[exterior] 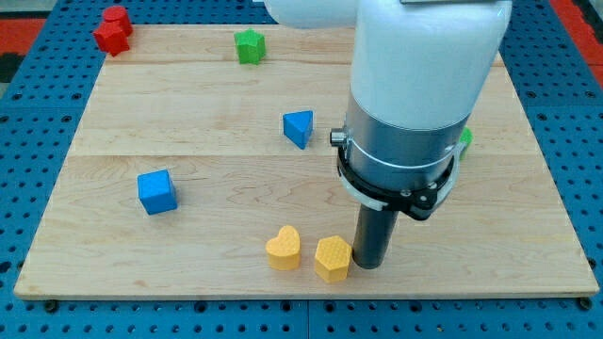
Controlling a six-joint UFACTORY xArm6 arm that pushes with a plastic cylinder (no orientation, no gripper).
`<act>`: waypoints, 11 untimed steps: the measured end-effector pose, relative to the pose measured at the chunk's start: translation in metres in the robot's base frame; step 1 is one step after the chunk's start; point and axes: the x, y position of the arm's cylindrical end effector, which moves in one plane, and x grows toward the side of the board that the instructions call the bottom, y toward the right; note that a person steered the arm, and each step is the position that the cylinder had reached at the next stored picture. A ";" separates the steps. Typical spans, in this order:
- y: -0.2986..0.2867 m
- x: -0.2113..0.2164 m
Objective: Slightly move the yellow hexagon to the right of yellow heart
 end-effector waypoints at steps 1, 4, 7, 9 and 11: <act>0.007 0.013; -0.019 0.022; 0.016 0.004; 0.027 -0.036; -0.001 -0.036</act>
